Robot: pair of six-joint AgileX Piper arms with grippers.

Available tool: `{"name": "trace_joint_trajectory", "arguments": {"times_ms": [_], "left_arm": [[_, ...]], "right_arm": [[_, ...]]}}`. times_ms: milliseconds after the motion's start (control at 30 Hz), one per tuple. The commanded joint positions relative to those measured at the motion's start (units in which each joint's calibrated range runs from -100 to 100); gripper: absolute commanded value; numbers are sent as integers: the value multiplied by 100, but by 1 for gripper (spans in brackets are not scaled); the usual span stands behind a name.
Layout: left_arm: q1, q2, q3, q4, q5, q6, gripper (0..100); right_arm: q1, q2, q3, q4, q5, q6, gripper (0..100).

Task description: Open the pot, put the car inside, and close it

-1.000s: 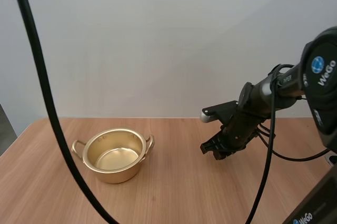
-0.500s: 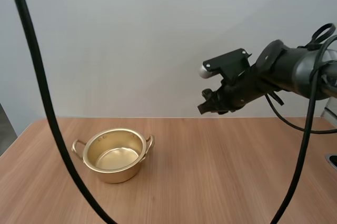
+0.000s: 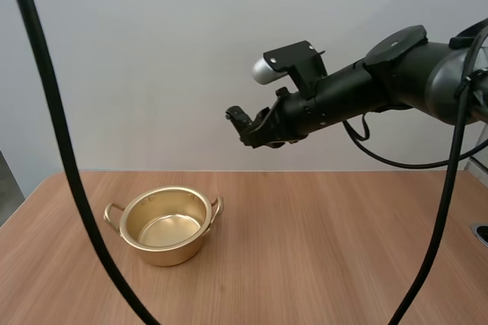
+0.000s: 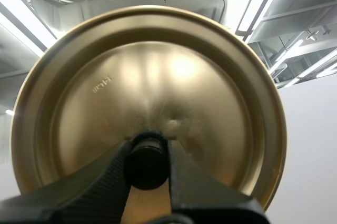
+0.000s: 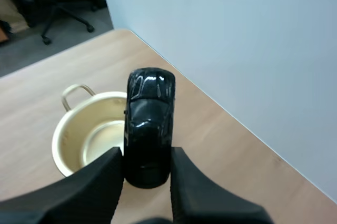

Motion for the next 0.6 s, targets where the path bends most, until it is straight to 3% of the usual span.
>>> {"name": "trace_joint_trajectory", "arguments": {"times_ms": [0,300,567], "left_arm": [[1,1,-73,-38,125,5,0],[1,-12,-209,-60,511,5,0],[154,-97,-223,120,644,5,0]], "right_arm": [[370,-2,0,617,-614,-14,0],[1483,725,-147,-238,-1797,392,0],[1704,1644,-151,-547,-1827,374,0]]}}
